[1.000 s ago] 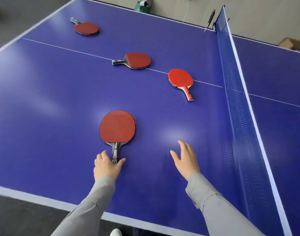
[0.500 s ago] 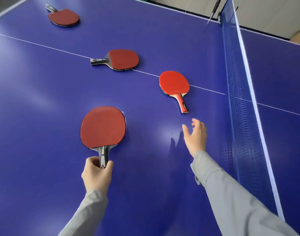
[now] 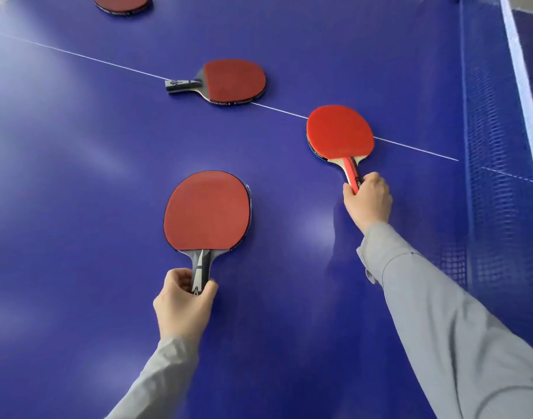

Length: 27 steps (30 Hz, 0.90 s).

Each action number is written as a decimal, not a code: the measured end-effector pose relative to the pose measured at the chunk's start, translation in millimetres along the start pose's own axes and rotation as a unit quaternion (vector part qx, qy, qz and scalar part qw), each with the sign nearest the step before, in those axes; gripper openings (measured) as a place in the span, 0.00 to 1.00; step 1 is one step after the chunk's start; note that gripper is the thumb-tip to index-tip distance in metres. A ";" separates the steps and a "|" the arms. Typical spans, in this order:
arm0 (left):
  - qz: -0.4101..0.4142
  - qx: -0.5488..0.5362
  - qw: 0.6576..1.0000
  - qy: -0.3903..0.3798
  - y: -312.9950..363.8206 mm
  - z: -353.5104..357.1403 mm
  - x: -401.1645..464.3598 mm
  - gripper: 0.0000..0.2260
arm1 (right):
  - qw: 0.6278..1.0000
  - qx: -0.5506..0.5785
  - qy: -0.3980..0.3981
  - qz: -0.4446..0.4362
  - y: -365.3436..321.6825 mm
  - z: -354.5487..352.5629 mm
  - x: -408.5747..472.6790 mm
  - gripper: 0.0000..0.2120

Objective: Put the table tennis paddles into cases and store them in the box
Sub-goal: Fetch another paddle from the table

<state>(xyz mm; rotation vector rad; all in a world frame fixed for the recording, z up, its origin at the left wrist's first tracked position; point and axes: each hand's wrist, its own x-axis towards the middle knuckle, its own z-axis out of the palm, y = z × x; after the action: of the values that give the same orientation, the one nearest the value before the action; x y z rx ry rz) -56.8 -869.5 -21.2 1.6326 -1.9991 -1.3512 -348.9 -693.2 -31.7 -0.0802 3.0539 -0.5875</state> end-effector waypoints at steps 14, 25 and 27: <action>0.007 0.002 1.000 -0.027 -31.3 -37.7 -29.9 0.10 | 0.979 0.194 0.022 0.055 0.4 -12.3 -130.4 0.11; 0.011 0.023 0.991 -0.129 -89.9 -95.3 -67.6 0.11 | 0.959 0.237 0.061 0.140 -22.4 -30.7 -354.4 0.08; 0.018 0.027 0.987 -0.160 -96.0 -97.5 -72.3 0.11 | 0.958 0.232 0.074 0.151 -30.1 -32.8 -386.4 0.09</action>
<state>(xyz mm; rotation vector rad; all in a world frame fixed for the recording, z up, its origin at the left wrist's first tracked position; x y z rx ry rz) 96.8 -851.6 -14.2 1.4675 -2.2466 -1.6475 36.9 -687.3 17.8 0.4510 2.8754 -1.3023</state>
